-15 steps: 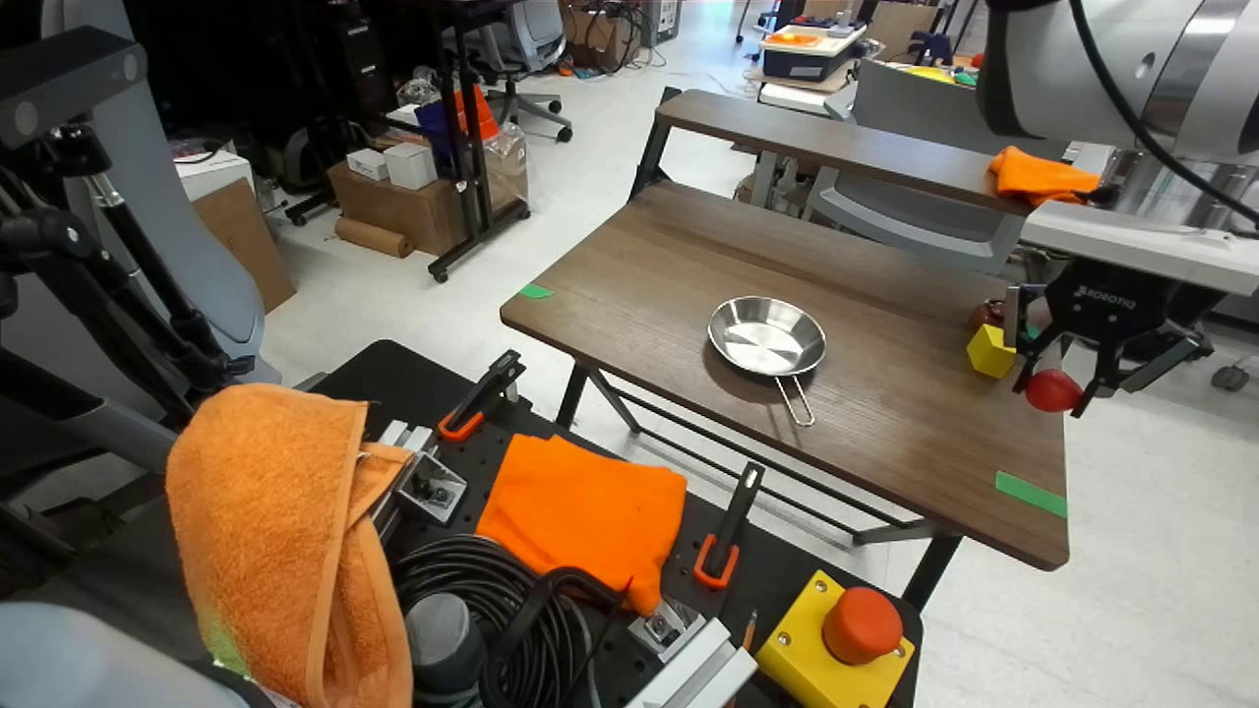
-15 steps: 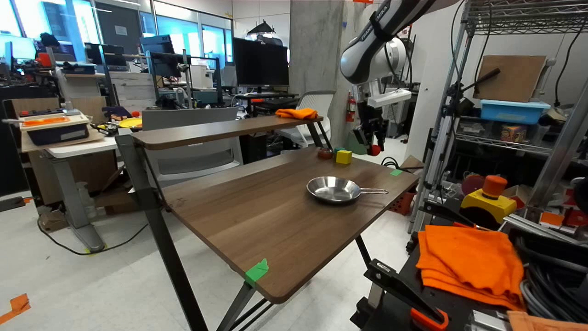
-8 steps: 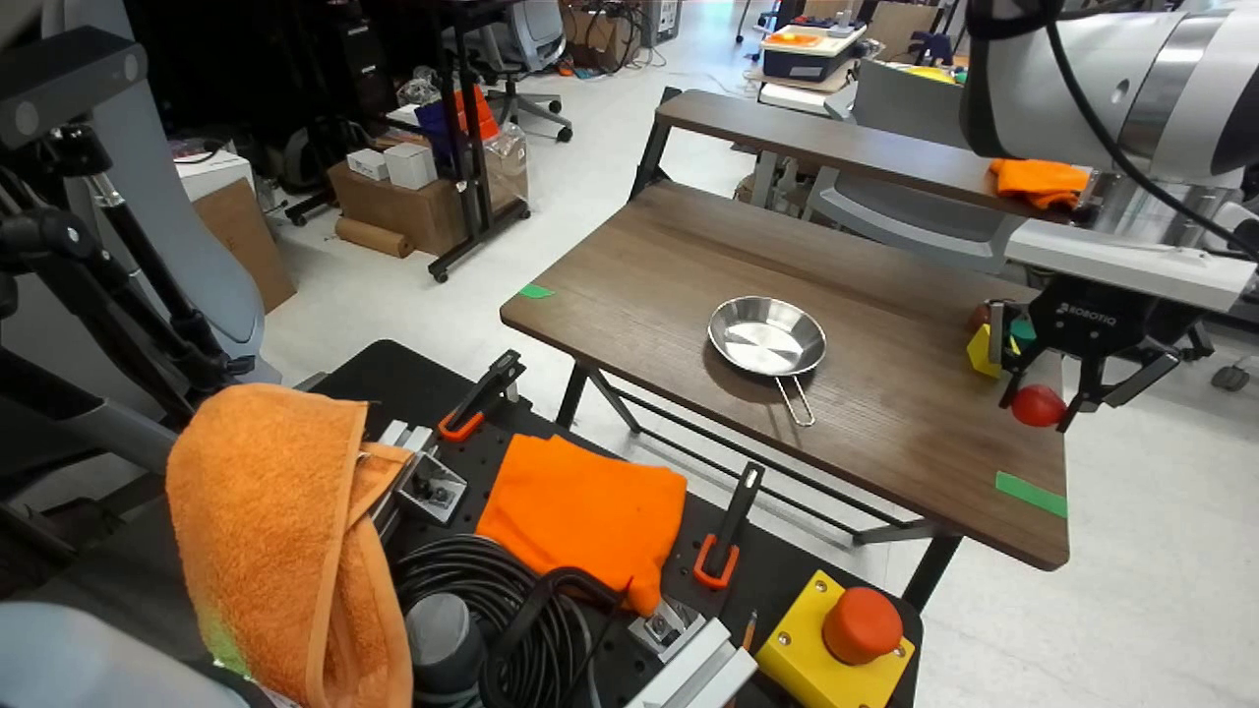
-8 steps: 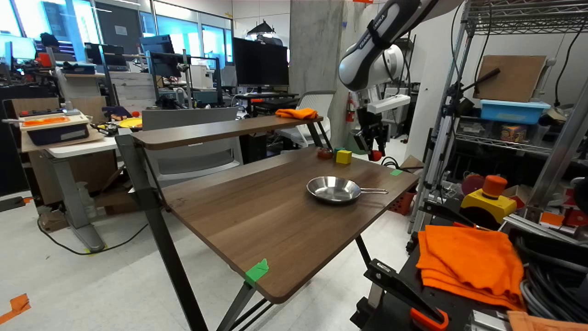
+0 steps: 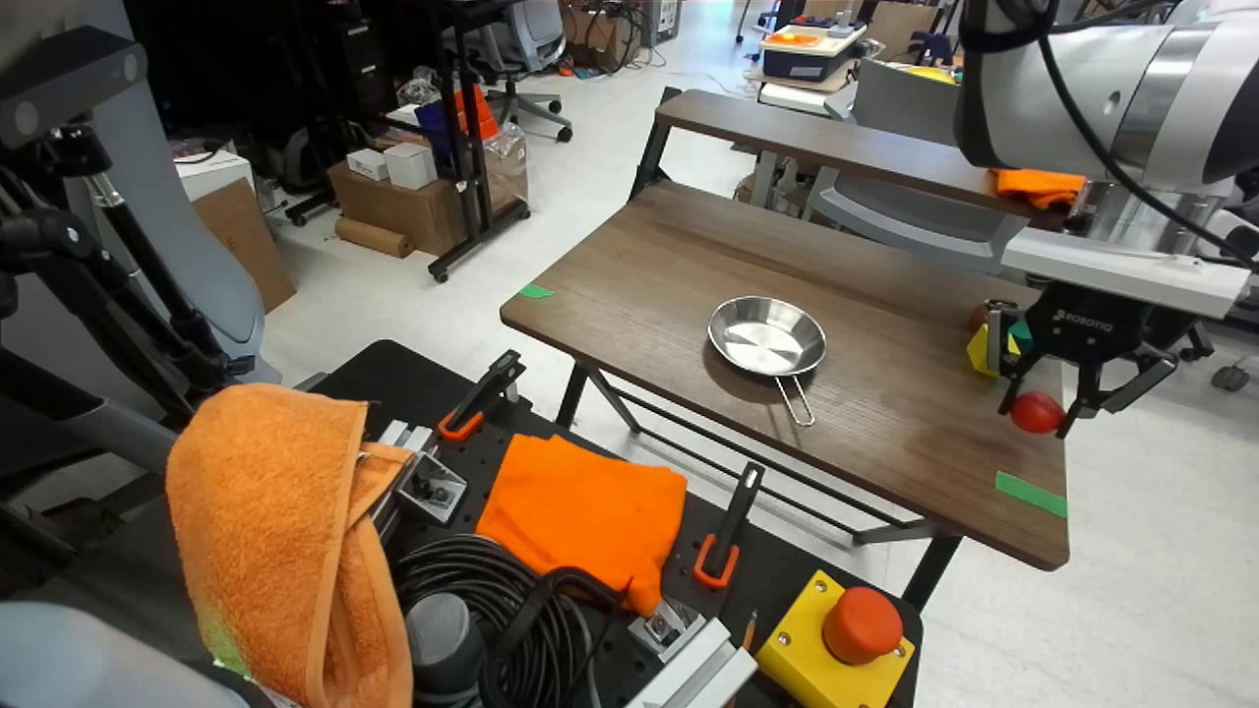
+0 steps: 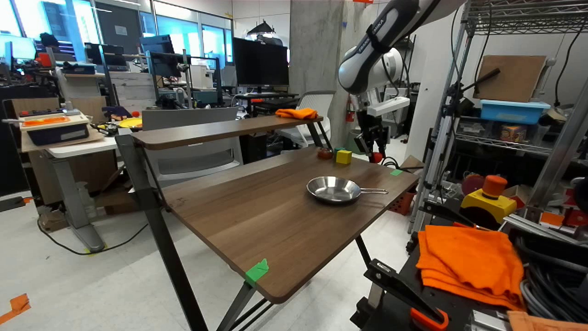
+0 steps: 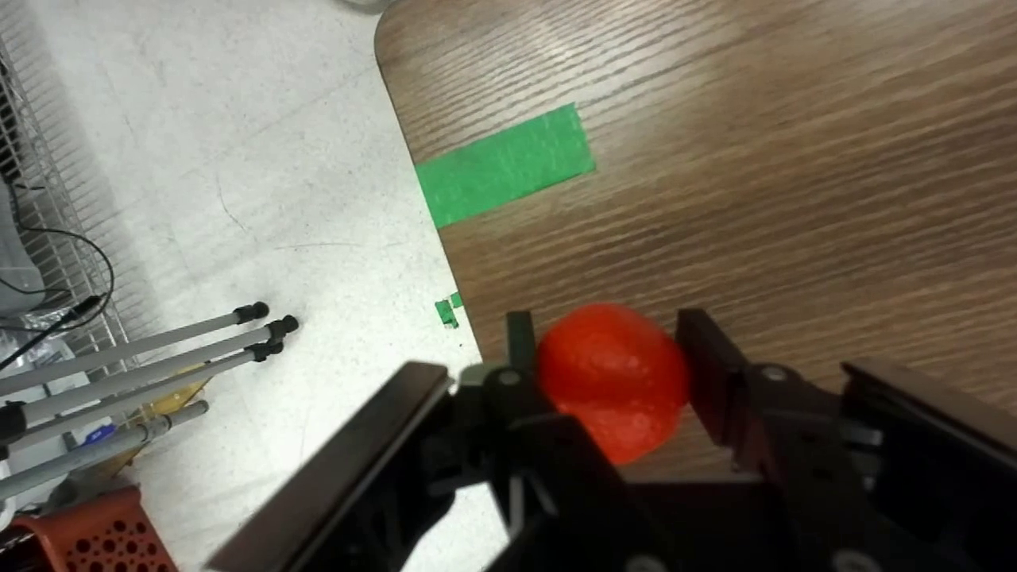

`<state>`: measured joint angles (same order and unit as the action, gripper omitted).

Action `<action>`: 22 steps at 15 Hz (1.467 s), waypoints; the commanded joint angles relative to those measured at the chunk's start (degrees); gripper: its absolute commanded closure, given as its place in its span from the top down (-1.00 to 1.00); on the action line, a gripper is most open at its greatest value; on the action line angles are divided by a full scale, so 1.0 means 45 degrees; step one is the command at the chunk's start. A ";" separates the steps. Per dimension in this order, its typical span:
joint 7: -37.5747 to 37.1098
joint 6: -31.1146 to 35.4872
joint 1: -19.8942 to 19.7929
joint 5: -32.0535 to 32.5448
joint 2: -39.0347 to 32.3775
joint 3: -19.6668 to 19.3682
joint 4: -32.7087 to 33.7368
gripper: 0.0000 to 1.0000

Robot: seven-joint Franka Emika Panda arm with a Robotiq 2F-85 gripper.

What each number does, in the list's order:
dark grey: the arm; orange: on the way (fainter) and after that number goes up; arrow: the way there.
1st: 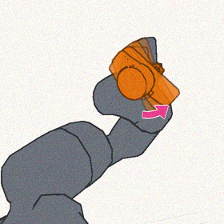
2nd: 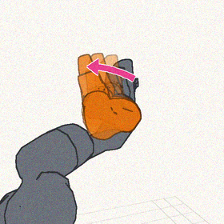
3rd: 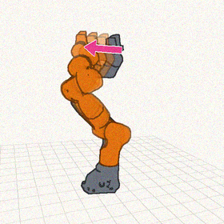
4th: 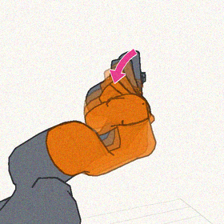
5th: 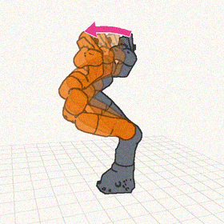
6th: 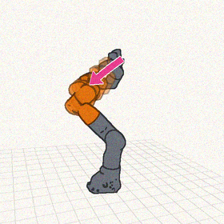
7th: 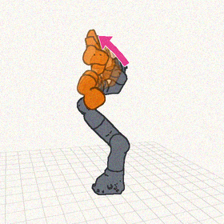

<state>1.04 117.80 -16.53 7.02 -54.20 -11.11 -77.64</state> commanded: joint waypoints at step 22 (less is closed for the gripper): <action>0.1427 -0.0873 -0.0035 0.0333 -0.0311 -0.0029 0.0660 1.00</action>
<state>6.46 115.86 -16.53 7.69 -54.54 -11.32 -76.92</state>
